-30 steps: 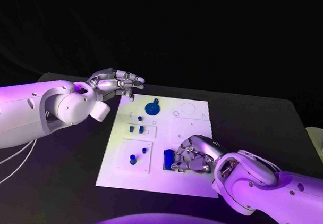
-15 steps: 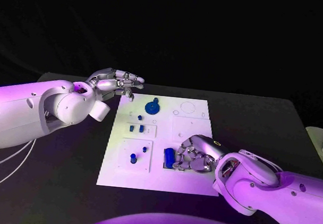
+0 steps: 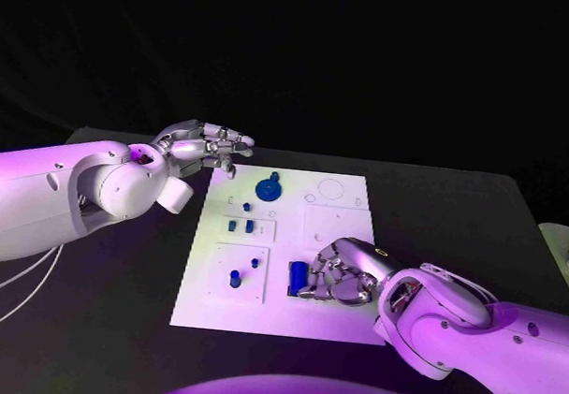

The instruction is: Assemble the parts on the task board

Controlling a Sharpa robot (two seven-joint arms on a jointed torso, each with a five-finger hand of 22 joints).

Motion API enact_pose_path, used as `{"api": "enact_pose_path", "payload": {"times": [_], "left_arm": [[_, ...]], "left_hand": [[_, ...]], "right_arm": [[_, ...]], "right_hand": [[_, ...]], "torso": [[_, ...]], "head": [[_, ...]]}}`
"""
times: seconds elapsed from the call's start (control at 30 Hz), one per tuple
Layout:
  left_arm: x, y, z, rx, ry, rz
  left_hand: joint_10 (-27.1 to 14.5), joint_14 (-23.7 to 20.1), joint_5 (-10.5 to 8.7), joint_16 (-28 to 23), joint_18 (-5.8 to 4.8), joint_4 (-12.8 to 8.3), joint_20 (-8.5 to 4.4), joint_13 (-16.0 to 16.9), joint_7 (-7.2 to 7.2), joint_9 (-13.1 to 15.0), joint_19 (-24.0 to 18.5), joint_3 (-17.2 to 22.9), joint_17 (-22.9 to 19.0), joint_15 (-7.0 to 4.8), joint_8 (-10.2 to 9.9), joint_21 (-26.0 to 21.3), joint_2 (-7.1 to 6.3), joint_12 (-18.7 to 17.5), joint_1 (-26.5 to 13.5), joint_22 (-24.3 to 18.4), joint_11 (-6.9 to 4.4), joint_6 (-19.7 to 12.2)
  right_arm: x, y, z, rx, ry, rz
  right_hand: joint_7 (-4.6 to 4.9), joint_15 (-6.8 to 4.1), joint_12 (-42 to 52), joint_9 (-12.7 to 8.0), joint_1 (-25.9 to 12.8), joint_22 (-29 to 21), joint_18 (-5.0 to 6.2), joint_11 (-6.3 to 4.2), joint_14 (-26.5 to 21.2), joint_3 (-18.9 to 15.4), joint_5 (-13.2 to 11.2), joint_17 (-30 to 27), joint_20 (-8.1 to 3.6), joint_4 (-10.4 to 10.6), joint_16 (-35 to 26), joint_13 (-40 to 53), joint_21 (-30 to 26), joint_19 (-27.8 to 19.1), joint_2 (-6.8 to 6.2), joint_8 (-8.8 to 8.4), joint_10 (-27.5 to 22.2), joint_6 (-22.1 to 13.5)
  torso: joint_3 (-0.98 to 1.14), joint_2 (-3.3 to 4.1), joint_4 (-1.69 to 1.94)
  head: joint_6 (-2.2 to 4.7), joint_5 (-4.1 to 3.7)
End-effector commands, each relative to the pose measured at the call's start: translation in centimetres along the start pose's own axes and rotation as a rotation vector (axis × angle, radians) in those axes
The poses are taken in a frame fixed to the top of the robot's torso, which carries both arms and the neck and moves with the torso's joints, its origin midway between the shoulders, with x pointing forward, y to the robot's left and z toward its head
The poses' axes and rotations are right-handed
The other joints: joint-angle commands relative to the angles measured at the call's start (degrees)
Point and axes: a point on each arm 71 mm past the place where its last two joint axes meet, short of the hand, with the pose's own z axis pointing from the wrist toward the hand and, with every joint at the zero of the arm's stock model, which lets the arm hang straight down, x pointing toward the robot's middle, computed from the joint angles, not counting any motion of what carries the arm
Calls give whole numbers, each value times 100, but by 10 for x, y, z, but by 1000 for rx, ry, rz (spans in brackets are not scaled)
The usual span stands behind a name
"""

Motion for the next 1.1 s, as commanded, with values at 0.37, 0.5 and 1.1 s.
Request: {"api": "enact_pose_path", "payload": {"times": [0.37, 0.5, 1.1], "left_arm": [[3, -1, 1, 4, 22, -10], [4, -1, 1, 5, 23, -10], [3, -1, 0, 2, 22, -10]], "left_hand": [[-36, -42, 24, 26, 38, 28, 19, 8, 7, -5, -5, 9, -5, 11, 34, -27, 33, 28, -14, -5, 8, -53], [-36, -42, 24, 26, 38, 28, 19, 8, 7, -5, -5, 9, -5, 11, 34, -27, 33, 28, -14, -5, 8, -53], [-43, -45, 24, 28, 38, 30, 19, 8, 7, -6, -3, 11, -9, 12, 37, -32, 34, 36, -12, -9, 9, -56]], "right_arm": [[2, 1, 6, -11, 7, -30], [2, 1, 9, -5, -4, -47], [0, 2, 10, -14, -47, -75]], "right_hand": [[-30, -35, 38, 5, 385, 1438, -117, -18, 551, 127, -6, 1268, -13, -57, 27, 579, 36, 522, 153, 39, 203, 16], [-41, -41, 52, 0, 497, 1444, -122, -27, 553, 195, -52, 1278, -20, -60, 31, 592, 58, 529, 185, 39, 211, 17], [-48, -55, 59, -19, 692, 1444, -121, -38, 553, 358, -117, 1279, -37, -39, 30, 606, 57, 528, 195, 32, 219, 19]], "torso": [[-1, 0, -1], [-3, 2, 7], [3, 2, -3]], "head": [[1, -9], [1, -15], [2, -1]]}}
